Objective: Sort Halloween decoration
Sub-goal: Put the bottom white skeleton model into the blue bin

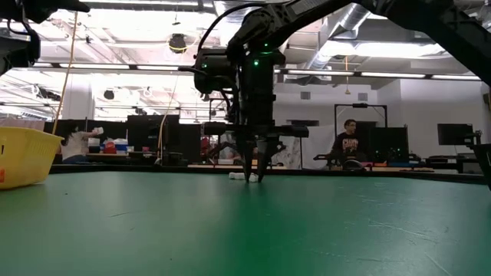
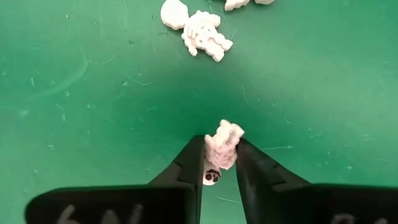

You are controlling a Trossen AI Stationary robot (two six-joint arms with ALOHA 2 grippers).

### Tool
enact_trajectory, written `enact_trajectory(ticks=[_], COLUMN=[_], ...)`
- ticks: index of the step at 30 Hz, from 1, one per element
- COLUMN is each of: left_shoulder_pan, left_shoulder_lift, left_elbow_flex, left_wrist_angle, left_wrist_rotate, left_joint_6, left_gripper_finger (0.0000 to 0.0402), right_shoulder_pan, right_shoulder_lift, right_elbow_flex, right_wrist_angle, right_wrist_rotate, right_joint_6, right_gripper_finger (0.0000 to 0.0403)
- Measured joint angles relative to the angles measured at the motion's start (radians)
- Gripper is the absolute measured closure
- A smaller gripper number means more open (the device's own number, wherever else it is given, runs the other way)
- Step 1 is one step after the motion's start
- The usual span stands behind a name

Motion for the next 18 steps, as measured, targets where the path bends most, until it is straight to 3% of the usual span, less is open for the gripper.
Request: enact_trajectory(ticks=[18], left_shoulder_pan=[0.000], left_shoulder_lift=[0.000], left_elbow_flex=[0.000], left_wrist_angle=[0.000], left_wrist_rotate=[0.001], left_joint_6=[0.001], left_gripper_finger=[0.0176], right_shoulder_pan=[0.034], right_shoulder_lift=[0.008], right_elbow_flex=[0.092], right_wrist_angle=[-0.004], right_wrist_rotate=[-0.011], right_joint_6=[-0.077], right_gripper_finger=[0.0386])
